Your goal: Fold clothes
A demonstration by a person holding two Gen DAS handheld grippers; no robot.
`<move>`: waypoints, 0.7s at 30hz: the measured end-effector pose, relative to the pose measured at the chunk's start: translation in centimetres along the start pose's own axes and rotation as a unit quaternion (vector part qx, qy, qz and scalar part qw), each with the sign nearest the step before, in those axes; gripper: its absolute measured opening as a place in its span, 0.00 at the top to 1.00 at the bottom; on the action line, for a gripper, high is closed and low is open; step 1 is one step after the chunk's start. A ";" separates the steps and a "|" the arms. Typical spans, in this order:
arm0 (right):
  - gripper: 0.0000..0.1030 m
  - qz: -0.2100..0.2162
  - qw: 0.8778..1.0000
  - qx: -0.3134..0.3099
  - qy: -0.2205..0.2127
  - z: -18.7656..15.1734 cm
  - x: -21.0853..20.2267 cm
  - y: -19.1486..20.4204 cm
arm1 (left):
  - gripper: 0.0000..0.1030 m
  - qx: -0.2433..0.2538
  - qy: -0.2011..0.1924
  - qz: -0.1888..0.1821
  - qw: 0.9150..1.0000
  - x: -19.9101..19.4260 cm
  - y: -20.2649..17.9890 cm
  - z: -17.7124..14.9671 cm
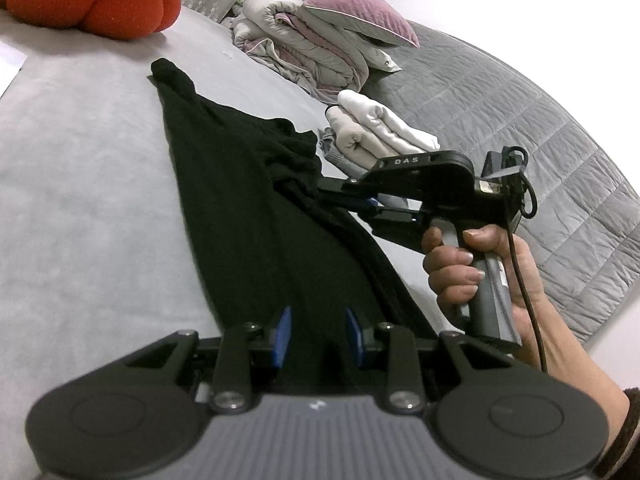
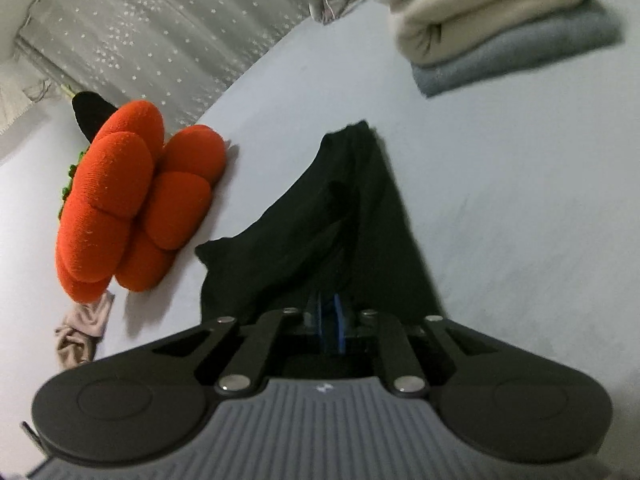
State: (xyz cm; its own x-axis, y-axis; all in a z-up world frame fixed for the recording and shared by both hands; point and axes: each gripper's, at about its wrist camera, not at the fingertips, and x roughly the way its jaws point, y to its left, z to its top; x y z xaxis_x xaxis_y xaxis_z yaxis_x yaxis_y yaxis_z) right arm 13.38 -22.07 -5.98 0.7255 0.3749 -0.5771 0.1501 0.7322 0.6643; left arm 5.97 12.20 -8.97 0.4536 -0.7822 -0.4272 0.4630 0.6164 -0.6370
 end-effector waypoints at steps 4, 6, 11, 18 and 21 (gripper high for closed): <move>0.83 0.003 1.000 0.011 0.015 -0.2 0.6 -0.2 | 0.70 0.000 0.000 0.000 1.000 0.0 0.0 0.0; 0.73 0.003 1.000 0.019 0.013 -0.6 1.3 -0.1 | 0.70 0.000 0.000 0.000 1.000 0.0 0.0 0.0; 0.70 0.003 0.999 0.033 -0.010 -0.3 1.2 -0.8 | 0.70 -0.002 0.001 -0.002 1.000 0.0 0.0 0.0; 0.94 -0.016 0.999 0.006 -0.049 -0.5 2.3 0.5 | 0.70 -0.003 0.001 -0.002 1.000 0.0 0.0 0.0; 0.94 -0.032 0.996 -0.045 -0.069 -0.6 1.7 1.4 | 0.70 -0.002 0.001 -0.002 1.000 0.0 0.0 0.0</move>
State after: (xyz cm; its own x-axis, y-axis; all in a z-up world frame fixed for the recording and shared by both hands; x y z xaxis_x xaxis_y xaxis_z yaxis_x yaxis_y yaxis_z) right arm 14.43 -20.12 -6.29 0.8027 0.2495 -0.5417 0.1425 0.8018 0.5804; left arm 5.98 12.19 -8.93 0.4499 -0.7847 -0.4265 0.4609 0.6130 -0.6417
